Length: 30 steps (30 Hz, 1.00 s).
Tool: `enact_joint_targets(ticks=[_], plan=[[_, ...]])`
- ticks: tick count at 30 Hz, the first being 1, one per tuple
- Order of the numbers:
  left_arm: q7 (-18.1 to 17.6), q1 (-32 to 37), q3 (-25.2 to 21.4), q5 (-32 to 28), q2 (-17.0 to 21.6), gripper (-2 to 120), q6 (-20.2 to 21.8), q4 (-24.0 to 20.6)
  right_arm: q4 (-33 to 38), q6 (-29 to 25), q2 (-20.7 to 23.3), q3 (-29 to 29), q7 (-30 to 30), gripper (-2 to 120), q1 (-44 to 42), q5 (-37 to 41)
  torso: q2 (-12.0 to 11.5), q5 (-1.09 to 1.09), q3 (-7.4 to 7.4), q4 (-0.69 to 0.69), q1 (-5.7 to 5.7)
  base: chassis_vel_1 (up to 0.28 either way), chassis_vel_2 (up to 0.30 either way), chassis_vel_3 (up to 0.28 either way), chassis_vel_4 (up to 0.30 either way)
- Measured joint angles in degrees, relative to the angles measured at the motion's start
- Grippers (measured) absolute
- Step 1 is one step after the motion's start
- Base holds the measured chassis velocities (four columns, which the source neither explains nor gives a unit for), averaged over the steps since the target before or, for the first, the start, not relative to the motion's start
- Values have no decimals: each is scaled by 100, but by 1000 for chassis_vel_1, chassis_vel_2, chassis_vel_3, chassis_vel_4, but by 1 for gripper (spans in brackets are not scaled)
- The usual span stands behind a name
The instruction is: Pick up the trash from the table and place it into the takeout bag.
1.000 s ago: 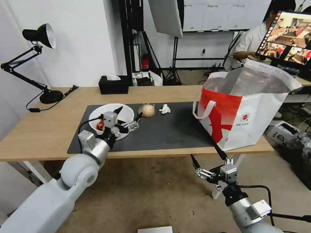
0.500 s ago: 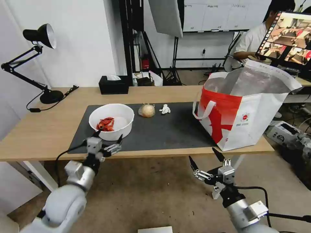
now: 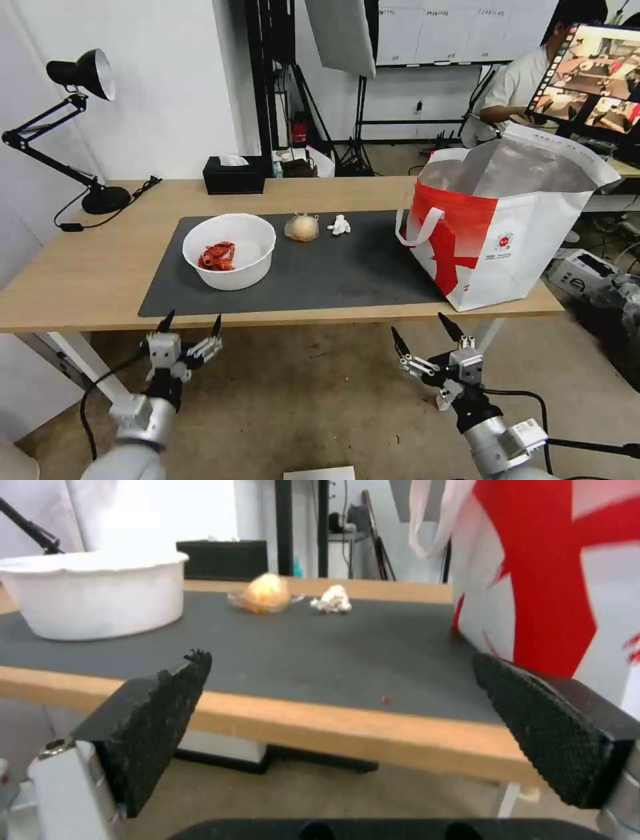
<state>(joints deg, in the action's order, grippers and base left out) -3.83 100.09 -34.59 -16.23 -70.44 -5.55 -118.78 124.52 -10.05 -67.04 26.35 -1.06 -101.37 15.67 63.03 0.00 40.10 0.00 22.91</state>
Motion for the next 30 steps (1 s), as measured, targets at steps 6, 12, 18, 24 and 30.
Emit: enact_joint_targets(ticks=[6, 12, 18, 24, 30], plan=[[83, 114, -51, 12, -87, 100, -207, 183, -234, -133, -71, -111, -11, 100, 29, 3, -1, 0, 0, 0, 0, 0, 0, 0, 0], [111, 106, -58, 7, -96, 100, -228, 181, -262, -139, -74, -116, -22, 100, 32, -9, 0, 0, 0, -1, 0, 0, 0, 0, 0], [112, 104, -55, 5, -94, 100, -232, 181, -271, -139, -86, -125, -25, 100, 18, -27, -1, 0, 1, -1, 1, 0, 0, 0, 0], [120, 111, -62, 1, -65, 100, -238, 173, -278, -139, -86, -132, -29, 100, 15, -34, -1, 0, 1, -1, 1, 0, 0, 0, 0], [120, 106, -71, -2, -54, 100, -238, 162, -288, -138, -76, -134, -31, 100, 20, -36, -1, 0, 0, -1, 1, 0, 0, 0, 0]])
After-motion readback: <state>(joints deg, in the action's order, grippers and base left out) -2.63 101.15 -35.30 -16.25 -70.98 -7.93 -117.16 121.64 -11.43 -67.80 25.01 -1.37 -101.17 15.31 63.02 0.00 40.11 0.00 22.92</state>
